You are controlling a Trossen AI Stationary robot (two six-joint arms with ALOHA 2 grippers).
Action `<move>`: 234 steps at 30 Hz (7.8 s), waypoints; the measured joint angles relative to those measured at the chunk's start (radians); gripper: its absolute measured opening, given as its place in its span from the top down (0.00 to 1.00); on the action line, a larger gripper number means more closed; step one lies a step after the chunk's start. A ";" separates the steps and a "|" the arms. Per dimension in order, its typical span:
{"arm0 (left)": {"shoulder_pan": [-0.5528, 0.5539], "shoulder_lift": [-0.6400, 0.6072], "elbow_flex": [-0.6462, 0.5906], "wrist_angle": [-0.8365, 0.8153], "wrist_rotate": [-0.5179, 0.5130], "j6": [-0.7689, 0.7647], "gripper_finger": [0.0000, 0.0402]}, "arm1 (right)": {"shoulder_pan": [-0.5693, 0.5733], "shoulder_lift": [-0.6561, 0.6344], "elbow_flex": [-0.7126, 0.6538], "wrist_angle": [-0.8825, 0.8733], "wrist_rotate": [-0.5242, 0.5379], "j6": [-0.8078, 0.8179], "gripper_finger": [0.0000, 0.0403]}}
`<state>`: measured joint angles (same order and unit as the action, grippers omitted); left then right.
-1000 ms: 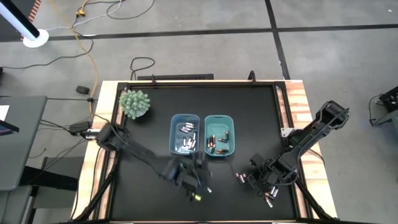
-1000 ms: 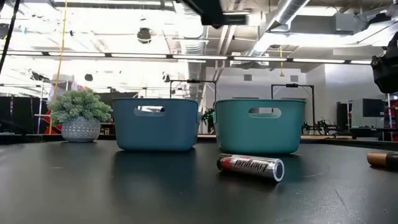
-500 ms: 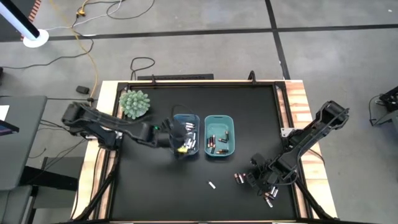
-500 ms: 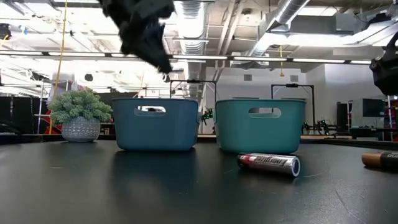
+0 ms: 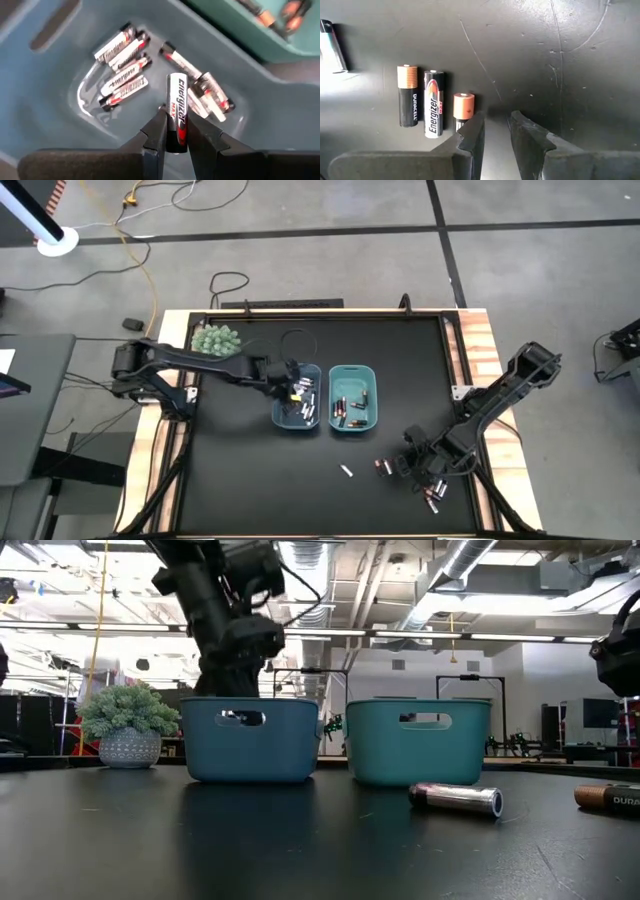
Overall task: Sort batteries
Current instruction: Put the silver battery into the blue bin, then put the black battery into the green bin
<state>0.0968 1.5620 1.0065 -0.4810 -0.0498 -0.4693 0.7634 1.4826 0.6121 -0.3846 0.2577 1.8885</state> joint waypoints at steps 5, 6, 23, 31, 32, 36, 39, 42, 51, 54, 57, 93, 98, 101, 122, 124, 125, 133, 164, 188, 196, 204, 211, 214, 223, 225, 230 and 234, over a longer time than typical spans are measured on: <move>0.001 0.049 0.000 -0.006 0.002 0.002 0.85 | -0.020 0.000 0.000 0.008 -0.005 0.000 0.71; 0.001 0.056 0.000 -0.004 0.002 0.007 0.85 | -0.022 0.000 0.000 0.008 -0.005 0.000 0.71; 0.022 0.057 0.002 0.003 0.006 0.140 0.59 | -0.025 0.000 0.000 0.010 0.002 0.023 0.71; -0.040 0.057 0.110 -0.027 0.048 0.308 0.60 | -0.025 0.000 0.000 0.007 0.004 0.008 0.71; -0.059 0.057 0.132 -0.024 0.047 0.339 0.61 | -0.025 0.000 0.000 0.008 0.004 -0.003 0.71; -0.152 0.060 0.218 0.009 -0.023 0.433 0.62 | -0.025 0.000 0.000 0.008 0.004 -0.052 0.71; -0.215 0.060 0.258 0.077 -0.124 0.419 0.62 | -0.025 0.000 0.000 0.009 0.005 -0.090 0.71; -0.252 0.060 0.286 0.145 -0.137 0.382 0.62 | -0.025 0.001 0.000 0.012 0.005 -0.116 0.71; -0.284 0.062 0.330 0.161 -0.226 0.214 0.62 | -0.025 0.000 0.000 0.011 0.007 -0.144 0.71; -0.298 0.083 0.337 0.157 -0.256 0.166 0.62 | -0.025 0.001 0.000 0.000 0.011 -0.144 0.71; -0.314 0.119 0.337 0.151 -0.274 0.136 0.62 | -0.025 0.001 0.000 0.000 0.012 -0.188 0.71; -0.320 0.077 0.336 -0.211 -0.306 -0.183 0.62 | -0.229 -0.502 -0.002 -0.538 0.083 -0.462 0.64; -0.320 0.077 0.336 -0.210 -0.306 -0.182 0.62 | -0.310 -0.459 -0.001 -0.492 0.083 -0.613 0.48; -0.319 0.077 0.336 -0.210 -0.306 -0.182 0.62 | -0.346 -0.420 -0.001 -0.468 0.083 -0.697 0.39; -0.320 0.077 0.336 -0.210 -0.304 -0.209 0.62 | -0.456 -0.034 0.007 -0.336 0.000 -0.866 0.37; -0.322 0.077 0.336 -0.210 -0.304 -0.209 0.62 | -0.466 0.000 0.012 -0.314 -0.019 -0.866 0.42; -0.322 0.077 0.336 -0.210 -0.304 -0.209 0.62 | -0.468 0.009 0.012 -0.301 -0.020 -0.866 0.45; -0.347 0.077 0.335 -0.211 -0.303 -0.206 0.62 | -0.485 -0.023 0.004 -0.262 -0.051 -0.846 0.89; -0.388 0.077 0.335 -0.241 -0.266 -0.203 0.62 | -0.248 -0.473 0.012 -0.454 0.002 -0.522 0.95; -0.419 -0.217 0.217 -0.361 -0.239 -0.021 0.62 | -0.488 -0.098 0.652 -0.360 0.128 -1.107 0.95; -0.421 -0.494 -0.032 -0.183 -0.255 -0.032 0.62 | -0.605 0.249 1.036 -0.361 0.041 -1.412 0.95; -0.453 -0.638 -0.146 -0.130 -0.243 -0.152 0.62 | -0.706 0.582 1.320 -0.362 -0.076 -1.566 0.95; -0.486 -0.636 -0.148 -0.128 -0.243 -0.177 0.62 | -0.784 0.735 1.360 -0.454 -0.179 -1.515 0.95; -0.486 -0.625 -0.148 -0.128 -0.243 -0.179 0.62 | -0.806 0.781 1.360 -0.484 -0.188 -1.515 0.94; -0.486 -0.625 -0.148 -0.129 -0.244 -0.174 0.62 | -0.816 0.815 1.361 -0.467 -0.211 -1.531 0.83; -0.485 -0.625 -0.148 -0.130 -0.244 -0.172 0.62 | -0.816 0.815 1.361 -0.473 -0.211 -1.546 0.80; -0.485 -0.625 -0.148 -0.130 -0.253 -0.171 0.62 | -0.817 0.815 1.361 -0.488 -0.211 -1.547 0.71; -0.485 -0.625 -0.148 -0.130 -0.253 -0.171 0.62 | -0.817 0.810 1.361 -0.499 -0.211 -1.547 0.65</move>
<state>-0.3885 0.9367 0.8581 -0.6113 -0.3031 -0.6407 -0.0532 2.2929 1.9732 -0.8832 0.0471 0.3412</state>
